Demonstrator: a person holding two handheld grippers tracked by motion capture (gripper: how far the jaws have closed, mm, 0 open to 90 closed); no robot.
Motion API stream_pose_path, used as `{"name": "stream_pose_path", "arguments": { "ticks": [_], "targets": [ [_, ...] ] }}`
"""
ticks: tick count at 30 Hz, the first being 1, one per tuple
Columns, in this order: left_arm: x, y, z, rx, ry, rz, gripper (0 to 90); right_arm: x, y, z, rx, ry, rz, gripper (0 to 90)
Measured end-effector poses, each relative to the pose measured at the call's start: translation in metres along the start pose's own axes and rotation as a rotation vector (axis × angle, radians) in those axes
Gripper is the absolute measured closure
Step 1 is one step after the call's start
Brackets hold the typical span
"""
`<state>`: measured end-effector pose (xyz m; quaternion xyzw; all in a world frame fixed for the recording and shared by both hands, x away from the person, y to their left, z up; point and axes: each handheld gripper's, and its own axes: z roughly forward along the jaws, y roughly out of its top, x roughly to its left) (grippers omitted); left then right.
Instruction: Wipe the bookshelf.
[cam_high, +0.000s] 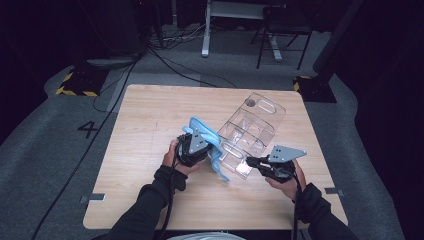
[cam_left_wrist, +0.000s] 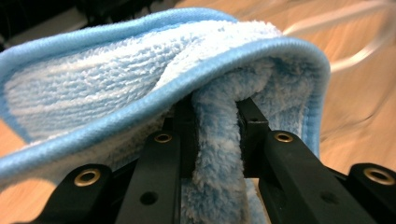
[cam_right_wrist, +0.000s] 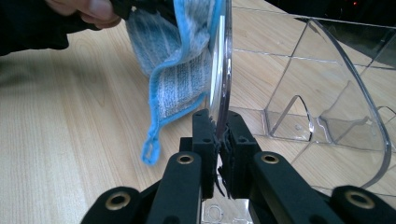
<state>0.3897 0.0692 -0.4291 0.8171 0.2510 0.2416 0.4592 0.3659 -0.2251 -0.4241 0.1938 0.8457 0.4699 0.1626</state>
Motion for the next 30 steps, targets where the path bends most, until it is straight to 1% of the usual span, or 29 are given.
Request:
{"name": "stream_pose_path", "arguments": {
  "ticks": [2,4,5,7,8,10,12,13,14,15,17,18,21,22,25,27,28,30],
  "targets": [
    [-0.007,0.004,0.002,-0.019,-0.018,0.008,75.1,0.000,0.000,0.000,-0.001,0.000,0.002,85.3],
    [-0.015,0.006,0.006,-0.029,-0.046,0.020,74.9,-0.001,0.000,0.001,-0.001,0.003,0.007,85.2],
    [-0.019,0.007,0.007,-0.031,-0.048,0.033,74.9,-0.001,0.000,0.001,0.000,-0.001,0.006,85.1],
    [-0.027,0.009,0.010,-0.041,-0.084,0.051,74.9,-0.001,-0.001,0.001,0.003,-0.003,0.009,85.0],
    [-0.033,0.010,0.011,-0.046,-0.103,0.067,74.9,-0.001,-0.001,0.002,0.003,-0.002,0.010,85.0],
    [-0.047,0.013,0.015,-0.041,-0.138,0.115,74.8,0.000,0.000,0.002,0.007,-0.004,0.008,85.0],
    [-0.061,0.015,0.023,-0.030,-0.165,0.146,74.6,0.000,-0.001,0.002,0.006,-0.003,0.008,85.0],
    [-0.067,0.014,0.026,-0.023,-0.165,0.155,74.4,0.000,-0.001,0.002,0.007,-0.005,0.007,85.1],
    [-0.069,0.013,0.028,-0.029,-0.158,0.158,73.7,0.000,-0.001,0.002,0.011,-0.010,0.006,85.2],
    [-0.067,0.012,0.030,-0.039,-0.170,0.138,73.8,-0.001,-0.002,0.002,0.014,-0.015,0.008,85.4],
    [-0.064,0.008,0.032,-0.053,-0.207,0.073,74.1,-0.003,-0.003,0.001,0.012,-0.012,0.017,85.6],
    [-0.064,0.006,0.033,-0.049,-0.208,0.079,74.2,-0.003,-0.003,0.001,0.015,-0.012,0.017,85.5],
    [-0.068,0.001,0.037,-0.006,-0.207,0.113,74.2,-0.001,-0.003,0.002,0.027,-0.021,0.007,85.5],
    [-0.069,-0.002,0.041,0.008,-0.211,0.119,74.2,-0.001,-0.003,0.002,0.028,-0.020,0.007,85.5],
    [-0.072,-0.009,0.049,0.036,-0.226,0.117,74.2,-0.002,-0.003,0.002,0.027,-0.019,0.010,85.5],
    [-0.074,-0.012,0.052,0.064,-0.226,0.147,74.2,-0.002,-0.003,0.002,0.028,-0.020,0.010,85.6],
    [-0.074,-0.013,0.054,0.071,-0.227,0.155,74.3,-0.002,-0.003,0.002,0.028,-0.020,0.010,85.6],
    [-0.074,-0.015,0.057,0.098,-0.241,0.155,74.2,-0.002,-0.003,0.002,0.028,-0.019,0.010,85.6]
  ]
}}
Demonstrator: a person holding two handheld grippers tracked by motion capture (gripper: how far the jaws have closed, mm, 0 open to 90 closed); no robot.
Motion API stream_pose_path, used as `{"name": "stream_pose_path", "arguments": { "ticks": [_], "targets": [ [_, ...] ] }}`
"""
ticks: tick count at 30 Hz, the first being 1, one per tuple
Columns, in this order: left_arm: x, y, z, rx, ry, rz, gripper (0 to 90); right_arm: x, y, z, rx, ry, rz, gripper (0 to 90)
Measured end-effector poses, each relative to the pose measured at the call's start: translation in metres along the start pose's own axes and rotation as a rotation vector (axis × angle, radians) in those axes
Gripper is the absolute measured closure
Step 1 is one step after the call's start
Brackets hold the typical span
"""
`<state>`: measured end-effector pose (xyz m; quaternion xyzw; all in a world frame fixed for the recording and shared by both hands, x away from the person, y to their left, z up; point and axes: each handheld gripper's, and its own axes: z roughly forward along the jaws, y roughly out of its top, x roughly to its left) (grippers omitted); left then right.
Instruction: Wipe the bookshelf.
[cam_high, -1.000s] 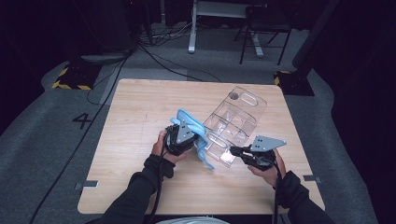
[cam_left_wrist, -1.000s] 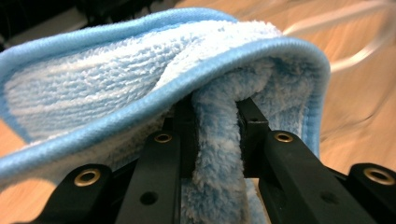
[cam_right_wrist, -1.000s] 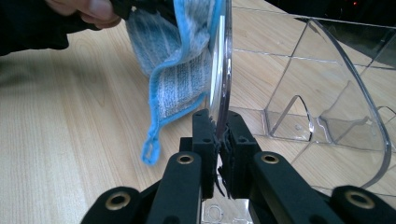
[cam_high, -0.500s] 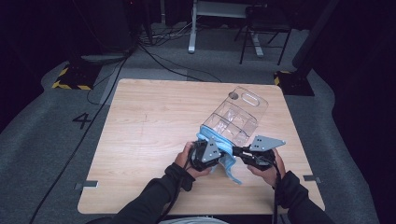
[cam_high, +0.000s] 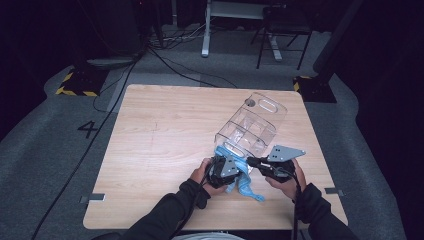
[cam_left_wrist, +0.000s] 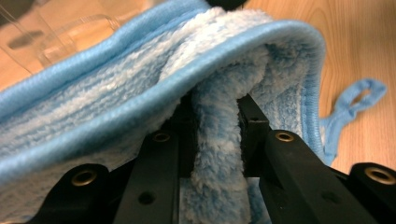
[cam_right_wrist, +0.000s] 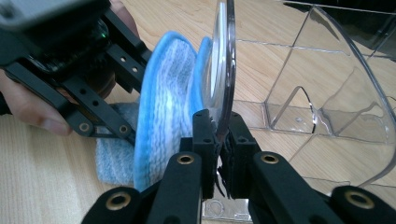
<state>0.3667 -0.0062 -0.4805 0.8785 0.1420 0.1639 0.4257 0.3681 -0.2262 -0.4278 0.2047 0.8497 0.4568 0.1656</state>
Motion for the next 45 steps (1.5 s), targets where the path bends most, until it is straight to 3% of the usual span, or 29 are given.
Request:
{"name": "stream_pose_path", "arguments": {
  "ticks": [4,10,13,16,20,23,27,30,35,37,41,45],
  "targets": [
    [0.005,-0.005,0.002,0.035,0.000,0.020,74.1,0.000,0.000,0.000,0.001,0.000,-0.001,85.6],
    [0.026,-0.014,-0.009,0.068,0.035,-0.032,73.9,0.000,0.000,0.000,0.004,-0.004,-0.004,85.6],
    [0.032,-0.013,-0.016,0.057,0.058,-0.047,74.6,0.000,0.000,0.000,0.005,-0.004,-0.006,85.6],
    [0.035,-0.009,-0.023,0.037,0.075,-0.064,75.2,0.000,0.000,0.000,0.005,-0.003,-0.005,85.6],
    [0.048,0.001,-0.048,-0.017,0.159,-0.089,75.2,0.000,0.000,0.000,0.005,-0.004,-0.005,85.6],
    [0.062,0.004,-0.070,-0.089,0.221,-0.143,75.1,0.000,0.000,0.000,0.004,-0.002,-0.002,85.6],
    [0.073,0.008,-0.090,-0.180,0.253,-0.185,74.9,0.000,0.000,0.001,0.005,-0.001,0.001,85.6],
    [0.071,0.012,-0.091,-0.213,0.229,-0.179,74.9,0.000,0.000,0.001,0.005,-0.001,0.003,85.6],
    [0.051,0.026,-0.082,-0.225,0.173,-0.100,74.8,0.000,-0.001,0.001,0.004,-0.001,0.003,85.6],
    [0.040,0.034,-0.074,-0.233,0.118,-0.063,74.8,0.000,-0.001,0.001,0.003,-0.001,0.003,85.6],
    [0.021,0.038,-0.053,-0.188,0.055,0.006,74.8,0.000,-0.001,0.002,0.004,-0.005,0.005,85.7],
    [0.012,0.029,-0.035,-0.131,0.031,0.025,74.6,0.001,-0.001,0.002,0.006,-0.008,0.004,85.7]
  ]
}}
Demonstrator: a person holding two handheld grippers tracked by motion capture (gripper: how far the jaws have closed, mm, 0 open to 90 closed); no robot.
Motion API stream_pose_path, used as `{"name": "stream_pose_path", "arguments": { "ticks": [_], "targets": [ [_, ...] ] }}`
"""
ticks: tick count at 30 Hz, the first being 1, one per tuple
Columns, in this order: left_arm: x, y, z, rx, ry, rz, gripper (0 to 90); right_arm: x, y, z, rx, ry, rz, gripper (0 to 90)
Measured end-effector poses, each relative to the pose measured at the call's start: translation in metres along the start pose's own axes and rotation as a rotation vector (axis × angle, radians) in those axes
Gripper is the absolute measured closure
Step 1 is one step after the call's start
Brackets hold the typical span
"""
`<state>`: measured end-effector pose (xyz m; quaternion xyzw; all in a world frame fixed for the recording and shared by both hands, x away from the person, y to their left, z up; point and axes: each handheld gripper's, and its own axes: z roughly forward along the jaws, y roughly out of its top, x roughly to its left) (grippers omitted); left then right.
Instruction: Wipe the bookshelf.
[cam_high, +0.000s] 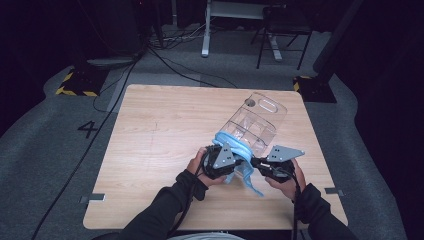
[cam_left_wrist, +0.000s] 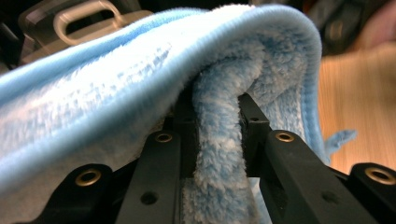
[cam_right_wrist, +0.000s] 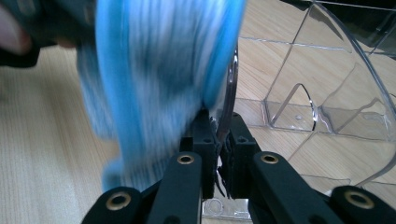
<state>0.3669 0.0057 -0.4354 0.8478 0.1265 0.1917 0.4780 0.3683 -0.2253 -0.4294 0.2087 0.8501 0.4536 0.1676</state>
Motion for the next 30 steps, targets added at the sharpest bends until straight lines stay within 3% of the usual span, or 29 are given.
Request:
{"name": "stream_pose_path", "arguments": {
  "ticks": [3,8,18,24,30],
  "targets": [
    [0.003,-0.008,0.004,-0.009,-0.037,-0.044,74.6,-0.001,-0.001,0.000,0.004,-0.002,0.002,85.9],
    [-0.001,-0.022,0.015,0.081,-0.034,-0.027,74.5,-0.001,-0.001,0.000,0.005,-0.002,0.001,85.8],
    [0.005,-0.035,0.021,0.152,-0.036,-0.043,74.4,-0.001,-0.001,-0.001,0.006,-0.005,0.000,85.9],
    [0.016,-0.041,0.013,0.193,0.001,-0.043,74.4,-0.002,-0.002,-0.001,0.006,-0.006,0.003,86.0],
    [0.028,-0.040,-0.010,0.193,0.050,-0.037,74.6,-0.002,-0.002,-0.001,0.003,-0.007,0.006,86.0]
  ]
}}
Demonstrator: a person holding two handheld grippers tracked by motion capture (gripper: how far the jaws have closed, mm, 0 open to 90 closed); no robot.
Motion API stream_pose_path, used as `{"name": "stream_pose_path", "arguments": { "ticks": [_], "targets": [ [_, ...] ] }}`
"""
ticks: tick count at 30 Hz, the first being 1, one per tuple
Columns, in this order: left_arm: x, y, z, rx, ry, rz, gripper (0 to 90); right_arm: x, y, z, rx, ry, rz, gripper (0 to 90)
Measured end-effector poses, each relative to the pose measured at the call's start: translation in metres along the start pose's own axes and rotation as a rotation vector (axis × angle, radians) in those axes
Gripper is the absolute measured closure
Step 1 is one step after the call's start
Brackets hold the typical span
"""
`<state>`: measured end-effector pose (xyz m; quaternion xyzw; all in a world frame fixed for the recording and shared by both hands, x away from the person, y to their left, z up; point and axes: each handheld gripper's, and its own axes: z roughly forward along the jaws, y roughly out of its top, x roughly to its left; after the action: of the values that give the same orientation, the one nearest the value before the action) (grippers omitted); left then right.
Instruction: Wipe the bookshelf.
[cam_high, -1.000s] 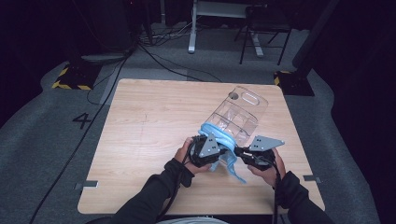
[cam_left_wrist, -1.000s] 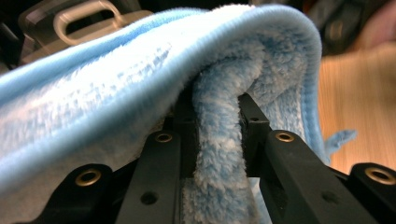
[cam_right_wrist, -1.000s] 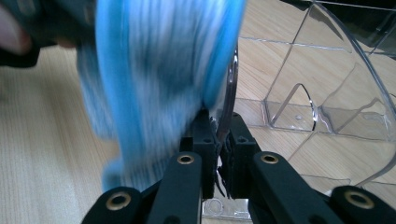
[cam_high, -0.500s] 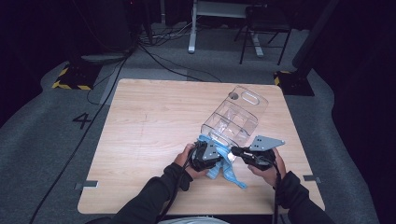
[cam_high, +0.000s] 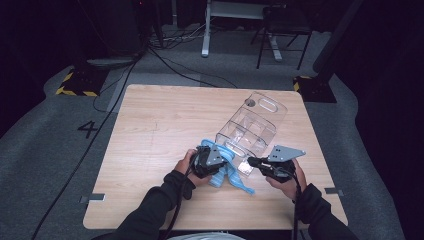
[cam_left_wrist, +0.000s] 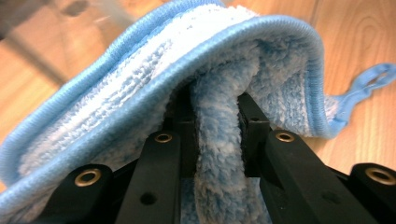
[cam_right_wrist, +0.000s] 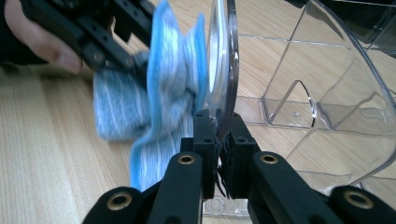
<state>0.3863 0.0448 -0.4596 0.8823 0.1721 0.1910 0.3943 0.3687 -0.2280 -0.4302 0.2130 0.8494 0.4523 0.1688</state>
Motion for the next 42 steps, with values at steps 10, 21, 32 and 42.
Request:
{"name": "stream_pose_path", "arguments": {
  "ticks": [10,21,32,42],
  "targets": [
    [0.024,-0.012,-0.035,0.007,0.095,-0.017,74.5,0.000,0.000,0.001,-0.004,-0.009,0.004,86.0],
    [0.054,-0.050,-0.073,0.040,0.177,-0.118,73.8,0.000,0.003,0.005,-0.004,-0.020,0.010,86.0],
    [0.069,-0.077,-0.077,0.094,0.156,-0.234,62.2,0.002,0.013,0.020,0.003,-0.038,0.007,85.4],
    [0.074,-0.081,-0.073,0.150,0.233,-0.304,31.3,0.001,0.026,0.041,0.003,-0.061,0.014,84.6]
  ]
}}
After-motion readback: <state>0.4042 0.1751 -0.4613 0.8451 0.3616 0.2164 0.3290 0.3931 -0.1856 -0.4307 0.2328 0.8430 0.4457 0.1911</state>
